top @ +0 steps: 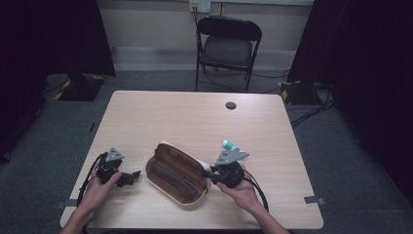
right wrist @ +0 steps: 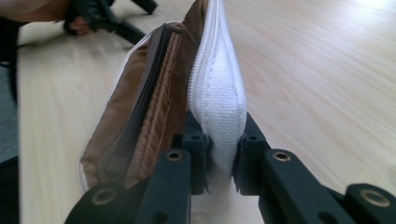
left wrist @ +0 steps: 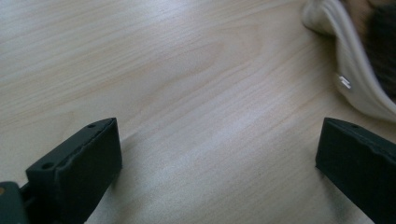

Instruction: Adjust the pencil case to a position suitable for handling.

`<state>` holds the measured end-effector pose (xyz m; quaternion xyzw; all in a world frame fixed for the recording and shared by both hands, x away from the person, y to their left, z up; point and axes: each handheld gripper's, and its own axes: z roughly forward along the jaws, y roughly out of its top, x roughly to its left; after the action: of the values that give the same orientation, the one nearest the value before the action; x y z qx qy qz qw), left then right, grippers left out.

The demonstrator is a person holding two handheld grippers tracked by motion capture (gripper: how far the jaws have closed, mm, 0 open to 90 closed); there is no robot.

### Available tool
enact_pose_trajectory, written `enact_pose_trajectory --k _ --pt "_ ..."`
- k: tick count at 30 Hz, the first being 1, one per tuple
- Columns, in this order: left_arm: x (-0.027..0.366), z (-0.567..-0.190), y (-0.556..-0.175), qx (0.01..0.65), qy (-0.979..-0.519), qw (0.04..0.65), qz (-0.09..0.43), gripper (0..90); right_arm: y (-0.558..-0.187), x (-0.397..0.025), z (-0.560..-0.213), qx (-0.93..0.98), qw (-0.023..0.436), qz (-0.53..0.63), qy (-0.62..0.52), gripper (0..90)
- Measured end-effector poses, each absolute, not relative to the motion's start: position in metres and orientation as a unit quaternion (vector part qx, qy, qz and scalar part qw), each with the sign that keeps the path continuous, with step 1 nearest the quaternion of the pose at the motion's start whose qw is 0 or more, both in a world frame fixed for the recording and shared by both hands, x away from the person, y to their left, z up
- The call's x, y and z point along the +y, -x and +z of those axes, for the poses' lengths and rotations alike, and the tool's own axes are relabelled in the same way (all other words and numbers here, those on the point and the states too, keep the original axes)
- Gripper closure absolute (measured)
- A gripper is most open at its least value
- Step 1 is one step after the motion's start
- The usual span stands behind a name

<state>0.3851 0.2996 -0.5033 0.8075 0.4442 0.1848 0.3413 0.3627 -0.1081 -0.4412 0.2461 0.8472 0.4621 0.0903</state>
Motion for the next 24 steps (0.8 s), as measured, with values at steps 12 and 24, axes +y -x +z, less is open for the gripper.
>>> enact_pose_trajectory --k 12,24 --pt "0.300 -0.503 -0.385 0.445 -0.807 0.341 0.185 0.0 -0.372 -0.113 -0.449 0.844 0.102 0.453 -0.267 69.9" --pt "0.300 -0.503 -0.385 0.444 -0.808 0.341 0.185 0.0 -0.362 -0.119 -0.459 0.836 0.161 0.419 -0.316 56.3"
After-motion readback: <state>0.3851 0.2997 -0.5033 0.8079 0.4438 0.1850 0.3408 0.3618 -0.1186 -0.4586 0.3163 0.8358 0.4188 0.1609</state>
